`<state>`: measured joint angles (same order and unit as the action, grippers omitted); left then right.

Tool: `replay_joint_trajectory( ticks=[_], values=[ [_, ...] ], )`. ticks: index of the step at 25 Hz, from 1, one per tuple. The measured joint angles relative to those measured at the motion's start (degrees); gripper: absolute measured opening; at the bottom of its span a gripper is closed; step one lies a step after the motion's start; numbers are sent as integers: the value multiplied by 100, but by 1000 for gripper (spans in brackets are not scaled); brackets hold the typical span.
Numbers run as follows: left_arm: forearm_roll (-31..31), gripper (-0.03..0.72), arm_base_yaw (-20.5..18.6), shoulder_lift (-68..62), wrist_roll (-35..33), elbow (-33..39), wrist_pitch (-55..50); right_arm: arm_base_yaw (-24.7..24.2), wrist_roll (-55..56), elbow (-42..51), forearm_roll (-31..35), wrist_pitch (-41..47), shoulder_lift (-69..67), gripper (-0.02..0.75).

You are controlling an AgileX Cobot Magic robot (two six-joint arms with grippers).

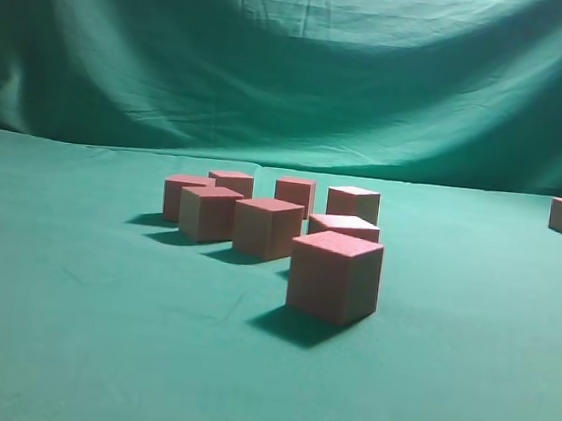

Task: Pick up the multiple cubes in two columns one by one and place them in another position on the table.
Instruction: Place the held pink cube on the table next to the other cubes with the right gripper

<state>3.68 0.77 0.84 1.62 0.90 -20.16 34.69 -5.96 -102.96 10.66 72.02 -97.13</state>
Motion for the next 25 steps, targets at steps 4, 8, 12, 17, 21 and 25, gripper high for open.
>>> replay_joint_trajectory(
  ticks=[4,8,12,17,21,25],
  values=[
    [0,0,0,0,0,0,0,875,-387,1066,0,-150,0,250],
    [0,0,0,0,0,0,0,1557,-578,1969,-21,-877,0,250],
    [0,0,0,0,0,0,0,2014,-767,2733,-122,-1608,0,250],
    [0,0,0,0,0,0,0,2187,-965,3369,-118,-2221,-10,250],
    [0,0,0,0,0,0,0,2189,-1230,3409,-118,-2342,-194,250],
    [0,0,0,0,0,0,0,2199,-1540,3409,-130,-2442,-589,250]
  ],
)
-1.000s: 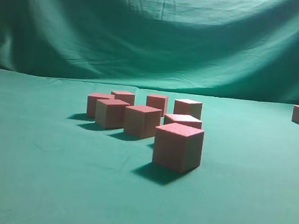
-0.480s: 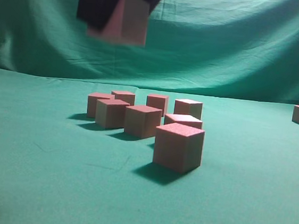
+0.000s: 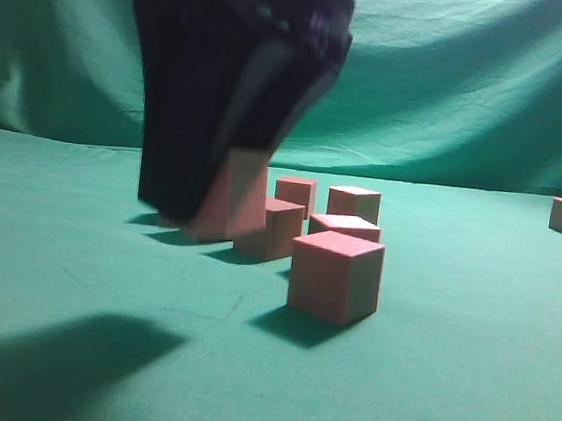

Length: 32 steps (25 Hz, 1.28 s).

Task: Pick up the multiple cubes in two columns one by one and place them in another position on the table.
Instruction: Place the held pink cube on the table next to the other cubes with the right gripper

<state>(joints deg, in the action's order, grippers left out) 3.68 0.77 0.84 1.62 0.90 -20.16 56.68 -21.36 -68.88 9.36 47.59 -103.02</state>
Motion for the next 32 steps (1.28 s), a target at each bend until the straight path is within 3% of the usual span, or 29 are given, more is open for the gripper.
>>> replay_joint_trajectory(
  ticks=[8,26,28,32],
  values=[
    [0,0,0,0,0,0,0,0,-247,0,-88,-491,-238,250],
    [0,0,0,0,0,0,0,0,-497,0,-235,-430,-590,250],
    [0,0,0,0,0,0,0,0,-497,-23,-235,-336,-619,326],
    [0,0,0,0,0,0,0,0,-497,-433,-235,180,-640,555]
  ],
)
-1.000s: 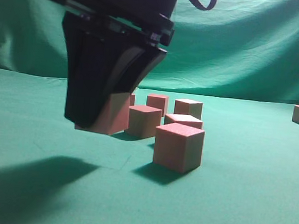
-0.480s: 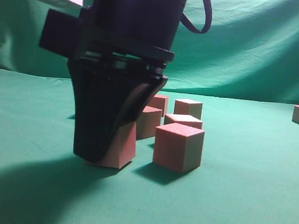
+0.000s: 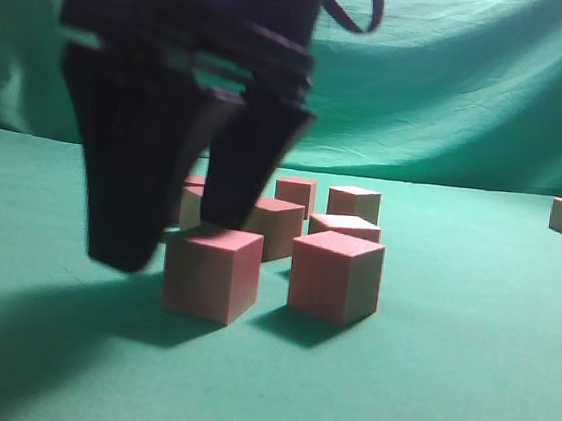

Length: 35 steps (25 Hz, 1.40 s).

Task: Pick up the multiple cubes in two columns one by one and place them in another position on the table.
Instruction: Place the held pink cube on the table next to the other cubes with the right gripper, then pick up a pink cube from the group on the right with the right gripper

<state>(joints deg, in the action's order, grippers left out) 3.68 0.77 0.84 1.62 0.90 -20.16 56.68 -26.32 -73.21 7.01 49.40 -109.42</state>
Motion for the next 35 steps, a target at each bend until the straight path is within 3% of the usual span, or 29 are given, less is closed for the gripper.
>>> replay_joint_trajectory(
  ticks=[2,6,7,10,12,15,19,21,23,28,32,35],
  values=[
    [0,0,0,0,0,0,0,0,0,-369,0,318,0,638],
    [0,0,0,0,0,0,0,0,10,-1337,20,1126,0,634],
    [0,0,0,0,0,0,0,0,10,-1615,-18,1360,0,673],
    [0,0,0,0,0,0,0,0,162,-2389,-270,1939,0,658],
    [0,0,0,0,0,0,0,-51,264,-2863,-482,2061,0,591],
    [0,0,0,0,0,0,0,-356,457,-3482,-696,2138,0,603],
    [0,0,0,0,0,0,0,-1279,760,-3955,-782,2148,0,603],
    [0,0,0,0,0,0,0,-1912,945,-3993,-794,2162,0,603],
    [0,0,0,0,0,0,0,-2520,1153,-3993,-794,2177,-22,552],
    [0,0,0,0,0,0,0,-4022,1684,-4016,-701,2190,-260,559],
    [0,0,0,0,0,0,0,-4857,2627,-4016,-509,2190,-679,559],
    [0,0,0,0,0,0,0,-5088,2882,-4016,-457,2190,-1058,559]
  ],
)
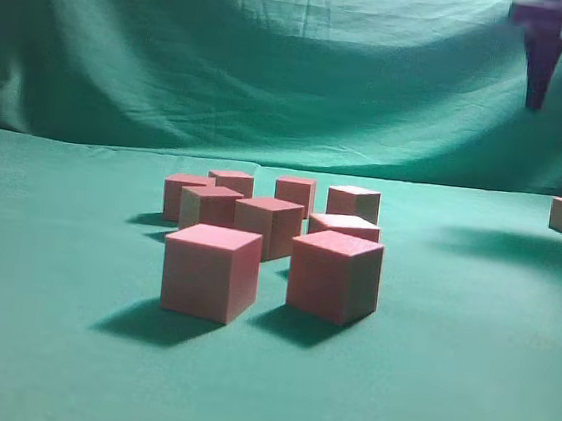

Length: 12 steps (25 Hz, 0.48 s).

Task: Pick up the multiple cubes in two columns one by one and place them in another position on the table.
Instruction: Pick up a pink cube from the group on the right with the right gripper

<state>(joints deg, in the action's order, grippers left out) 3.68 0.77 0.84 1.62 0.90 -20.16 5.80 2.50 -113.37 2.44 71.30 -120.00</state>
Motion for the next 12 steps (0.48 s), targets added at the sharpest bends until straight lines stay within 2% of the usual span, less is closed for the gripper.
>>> replay_joint_trajectory(
  ticks=[5,9,12],
  values=[
    [0,0,0,0,0,0,0,12,45,0,-108,-22,-645,559],
    [0,0,0,0,0,0,0,12,149,0,-607,-41,-994,559],
    [0,0,0,0,0,0,0,12,149,0,-703,-41,-1065,559]
  ],
)
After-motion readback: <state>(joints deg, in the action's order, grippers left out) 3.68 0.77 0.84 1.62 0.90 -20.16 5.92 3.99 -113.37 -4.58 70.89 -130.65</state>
